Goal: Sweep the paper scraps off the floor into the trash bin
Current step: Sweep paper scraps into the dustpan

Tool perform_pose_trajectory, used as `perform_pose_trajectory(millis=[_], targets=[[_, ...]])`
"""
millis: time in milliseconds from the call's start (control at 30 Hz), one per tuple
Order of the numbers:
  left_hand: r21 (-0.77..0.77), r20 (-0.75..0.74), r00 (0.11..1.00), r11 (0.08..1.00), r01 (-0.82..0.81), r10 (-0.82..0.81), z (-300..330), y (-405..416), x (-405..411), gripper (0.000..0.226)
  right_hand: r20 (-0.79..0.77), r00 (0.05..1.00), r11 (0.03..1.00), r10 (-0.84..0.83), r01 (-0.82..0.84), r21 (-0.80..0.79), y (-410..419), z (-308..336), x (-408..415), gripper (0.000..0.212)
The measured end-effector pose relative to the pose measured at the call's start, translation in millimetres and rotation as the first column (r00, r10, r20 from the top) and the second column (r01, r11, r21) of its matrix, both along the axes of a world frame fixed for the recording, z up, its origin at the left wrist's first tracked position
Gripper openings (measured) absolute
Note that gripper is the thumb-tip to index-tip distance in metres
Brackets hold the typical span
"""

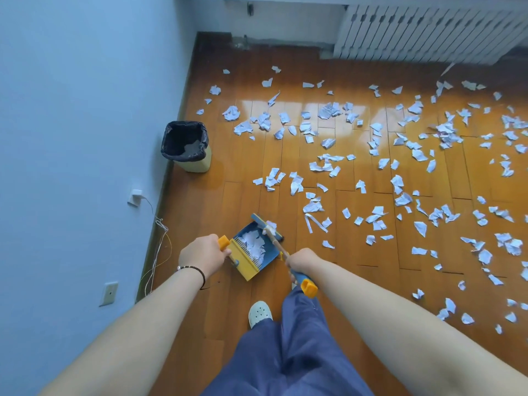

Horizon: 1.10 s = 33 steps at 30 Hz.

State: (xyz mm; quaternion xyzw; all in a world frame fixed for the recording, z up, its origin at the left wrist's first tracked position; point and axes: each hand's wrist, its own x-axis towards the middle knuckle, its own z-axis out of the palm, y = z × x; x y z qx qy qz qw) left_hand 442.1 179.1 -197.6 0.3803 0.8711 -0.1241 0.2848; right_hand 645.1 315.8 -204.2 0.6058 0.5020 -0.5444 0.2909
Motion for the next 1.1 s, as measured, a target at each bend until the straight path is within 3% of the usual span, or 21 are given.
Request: perform_pose_trajectory(millis=[33,100,233,533,567,600,633,667,733,800,833,867,967,1033,1100], targets=[[-0.005,-0.001,1.0,1.0,-0.003,0.003,0,1,-1,0.035,-0.002,0.998,0.996,-0.059,0.058,-0.062,4,8,2,0.007],[-0.006,0.004,1.0,1.0,-0.017,0.017,0,6,-1,0.035,-0.029,0.989,0.98,-0.142,0.136,-0.143,19,20,10,0.015],[-0.012,0.006,1.0,0.999,-0.03,0.03,1,5,-6,0.036,-0.032,0.994,0.976,-0.102,0.094,-0.196,45,36,18,0.012],[-0.029,0.007,0.994,0.994,-0.109,0.11,-1,13,-2,0.035,-0.038,0.999,0.999,0.003,-0.002,0.039,98,7,17,0.029],[-0.033,0.011,0.994,0.993,-0.112,0.112,-2,15,0,0.035,-0.028,0.999,0.994,-0.044,0.046,0.1,100,2,13,0.03],[-0.035,0.013,0.994,0.993,-0.111,0.112,-3,16,1,0.035,-0.039,0.997,0.99,0.07,-0.064,0.124,100,4,11,0.03],[-0.033,0.011,0.993,0.993,-0.114,0.115,-2,17,2,0.035,-0.016,0.944,0.926,0.33,-0.32,0.202,94,2,12,0.031],[-0.031,0.008,0.993,0.992,-0.12,0.12,-2,17,2,0.035,0.047,0.874,0.842,0.483,-0.479,0.247,91,1,11,0.033],[-0.028,-0.011,0.989,0.989,-0.145,0.145,0,17,1,0.034,0.035,0.825,0.802,0.564,-0.557,0.214,87,-4,11,0.035],[-0.024,-0.026,0.982,0.982,-0.19,0.189,2,16,-1,0.034,0.007,0.88,0.859,0.475,-0.466,0.211,78,-3,11,0.033],[-0.024,-0.027,0.976,0.976,-0.215,0.215,1,15,-2,0.033,-0.061,0.937,0.928,0.344,-0.329,0.175,76,-3,13,0.032],[-0.026,-0.025,0.972,0.972,-0.235,0.234,0,15,-3,0.033,-0.051,0.993,0.994,0.108,-0.106,0.041,77,4,10,0.03],[-0.036,-0.008,0.971,0.97,-0.241,0.24,-3,15,-3,0.032,-0.037,0.996,0.993,0.084,-0.087,-0.08,99,19,12,0.01],[-0.039,-0.007,0.972,0.971,-0.234,0.234,-3,17,-3,0.031,-0.026,0.999,0.979,-0.021,0.015,-0.204,113,31,15,0.013],[-0.047,-0.001,0.971,0.97,-0.238,0.239,-3,15,-5,0.031,-0.045,0.998,0.973,-0.043,0.032,-0.227,121,44,15,0.015]])
